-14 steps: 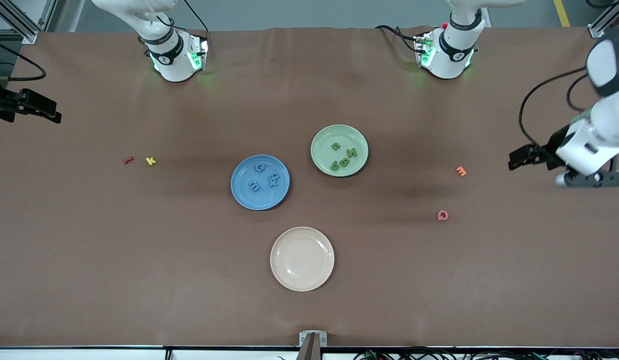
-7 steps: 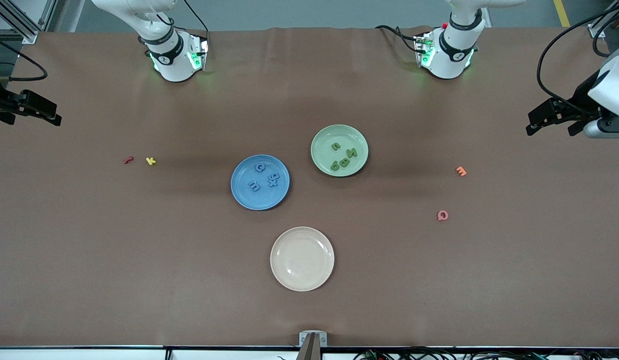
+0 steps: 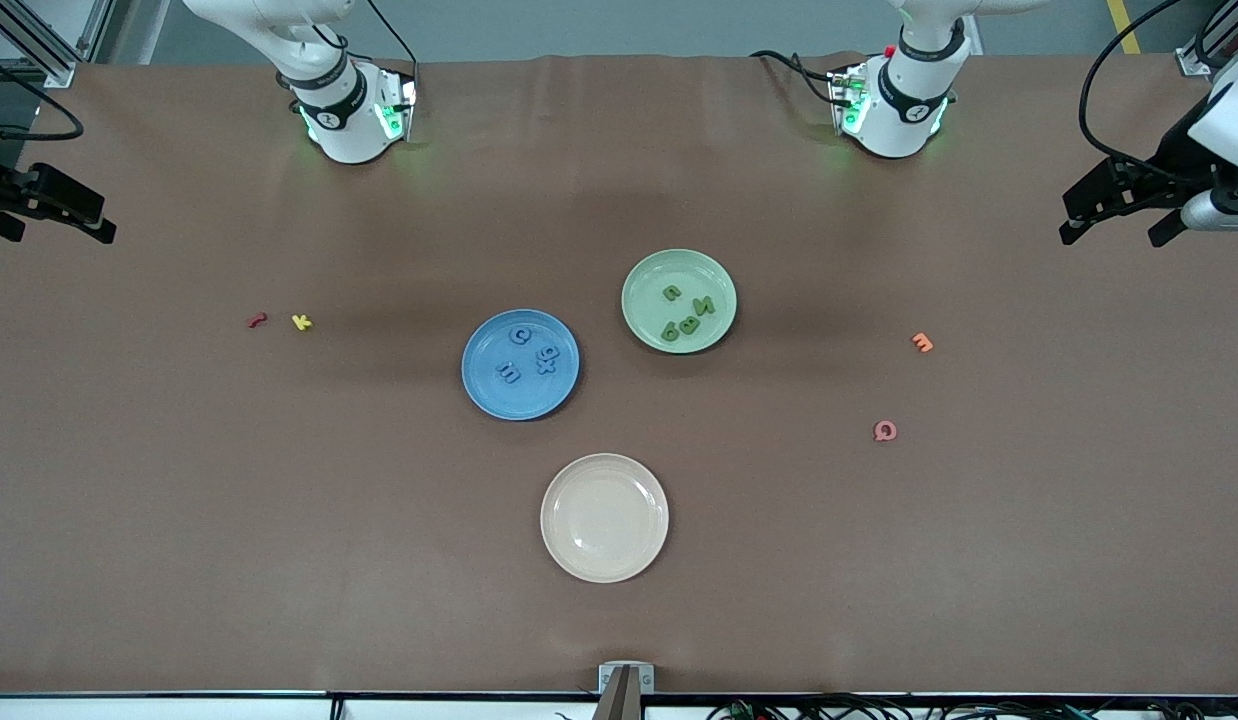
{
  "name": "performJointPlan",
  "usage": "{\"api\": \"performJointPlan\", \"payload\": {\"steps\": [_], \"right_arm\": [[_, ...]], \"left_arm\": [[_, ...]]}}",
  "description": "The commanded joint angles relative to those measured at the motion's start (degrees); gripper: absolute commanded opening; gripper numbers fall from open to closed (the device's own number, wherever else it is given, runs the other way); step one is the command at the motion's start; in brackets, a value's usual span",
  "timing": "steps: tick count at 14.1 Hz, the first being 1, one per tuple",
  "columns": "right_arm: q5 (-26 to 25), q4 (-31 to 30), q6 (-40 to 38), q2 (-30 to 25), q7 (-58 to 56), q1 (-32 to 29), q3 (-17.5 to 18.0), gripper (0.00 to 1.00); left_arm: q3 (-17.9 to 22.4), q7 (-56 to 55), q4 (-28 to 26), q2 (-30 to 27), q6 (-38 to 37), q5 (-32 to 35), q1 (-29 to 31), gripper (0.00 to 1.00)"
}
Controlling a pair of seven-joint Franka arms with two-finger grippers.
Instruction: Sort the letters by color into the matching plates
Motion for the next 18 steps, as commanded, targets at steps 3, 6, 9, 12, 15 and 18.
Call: {"api": "performJointPlan", "payload": {"steps": [3,6,9,12,15,18], "right_arm": [[0.34,-2.45,1.08,-2.14,-0.2,0.54,-0.38,1.0],[0.16,-2.72,1.78,-2.32,-0.37,0.45,-0.38,1.0],[0.16,-2.72,1.69,-2.32,-0.37,0.37,-0.47,1.0],[0.16,-2.72,1.69,-2.23,-0.28,0.63,-0.3,1.0],[0.16,-2.72,1.43,-2.23,-0.28,0.46,-0.38,1.0],[0.16,-2.72,1.34,-2.14,-0.28,0.37,-0.38,1.0]], "left_arm": [[-0.52,1.08,8.6,8.52,0.75,-0.06,0.05,1.0],[-0.61,1.08,10.55,10.12,1.01,-0.06,0.23,0.99],[-0.7,1.08,10.55,9.95,1.1,0.03,0.14,0.99],[-1.05,1.17,10.9,9.6,1.1,-0.14,0.23,0.99],[-1.14,1.17,10.82,9.16,0.75,0.03,0.23,1.0],[-2.1,0.82,10.82,8.63,0.22,0.03,0.32,0.99]]}}
